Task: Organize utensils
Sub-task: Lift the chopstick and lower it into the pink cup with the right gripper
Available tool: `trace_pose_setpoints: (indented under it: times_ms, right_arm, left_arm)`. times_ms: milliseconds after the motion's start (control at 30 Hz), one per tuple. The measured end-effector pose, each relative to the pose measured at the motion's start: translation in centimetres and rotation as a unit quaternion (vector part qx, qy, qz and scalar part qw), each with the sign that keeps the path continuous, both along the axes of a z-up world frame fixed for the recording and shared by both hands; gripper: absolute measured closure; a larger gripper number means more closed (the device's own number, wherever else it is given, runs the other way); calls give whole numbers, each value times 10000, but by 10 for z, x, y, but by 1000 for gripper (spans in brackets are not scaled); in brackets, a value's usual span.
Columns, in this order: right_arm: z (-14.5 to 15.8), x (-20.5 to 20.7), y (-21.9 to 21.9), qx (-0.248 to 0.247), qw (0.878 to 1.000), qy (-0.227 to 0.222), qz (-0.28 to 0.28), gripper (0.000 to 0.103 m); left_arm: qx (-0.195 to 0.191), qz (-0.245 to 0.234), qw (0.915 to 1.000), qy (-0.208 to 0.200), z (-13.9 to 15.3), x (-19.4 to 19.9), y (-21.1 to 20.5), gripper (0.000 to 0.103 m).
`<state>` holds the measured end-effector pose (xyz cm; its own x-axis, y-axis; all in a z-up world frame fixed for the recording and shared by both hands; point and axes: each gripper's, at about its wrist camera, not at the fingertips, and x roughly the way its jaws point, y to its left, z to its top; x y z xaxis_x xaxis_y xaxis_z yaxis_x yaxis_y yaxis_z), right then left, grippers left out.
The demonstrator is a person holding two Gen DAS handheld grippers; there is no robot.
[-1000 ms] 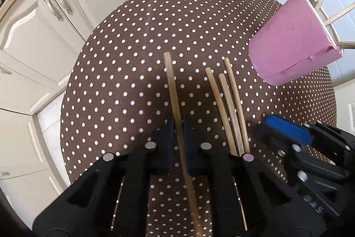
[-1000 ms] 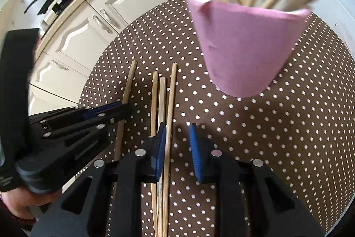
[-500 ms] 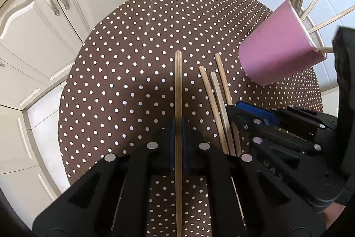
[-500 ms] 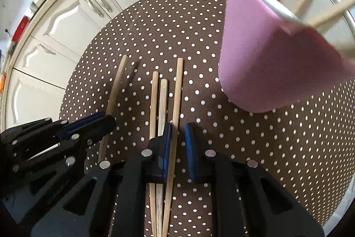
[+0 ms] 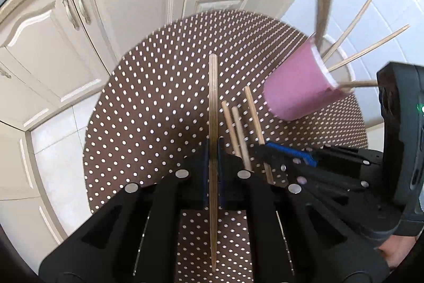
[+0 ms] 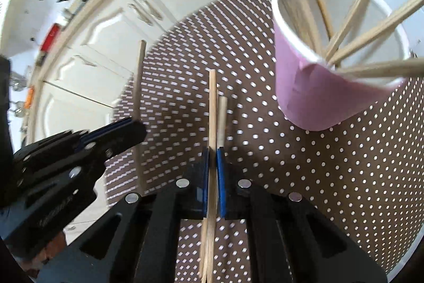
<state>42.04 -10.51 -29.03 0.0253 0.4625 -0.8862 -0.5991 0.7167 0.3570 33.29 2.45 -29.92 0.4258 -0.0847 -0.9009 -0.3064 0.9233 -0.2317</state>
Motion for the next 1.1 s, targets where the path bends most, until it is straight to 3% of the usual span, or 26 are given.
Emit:
trace_pose_setpoints:
  times_ms: [433, 767, 1100]
  right_arm:
    - [89, -7, -43, 1036, 9917, -701, 309, 98]
    - [119, -1, -69, 1412, 9847, -874, 522, 98]
    - [130, 12, -78, 1630, 9807, -862, 657, 98]
  left_arm:
    - [284, 358, 9939, -1001, 89, -6, -27, 97]
    - [396, 436, 9863, -1540, 138, -6, -55, 97]
    - [378, 513, 9805, -1858, 161, 2, -74, 97]
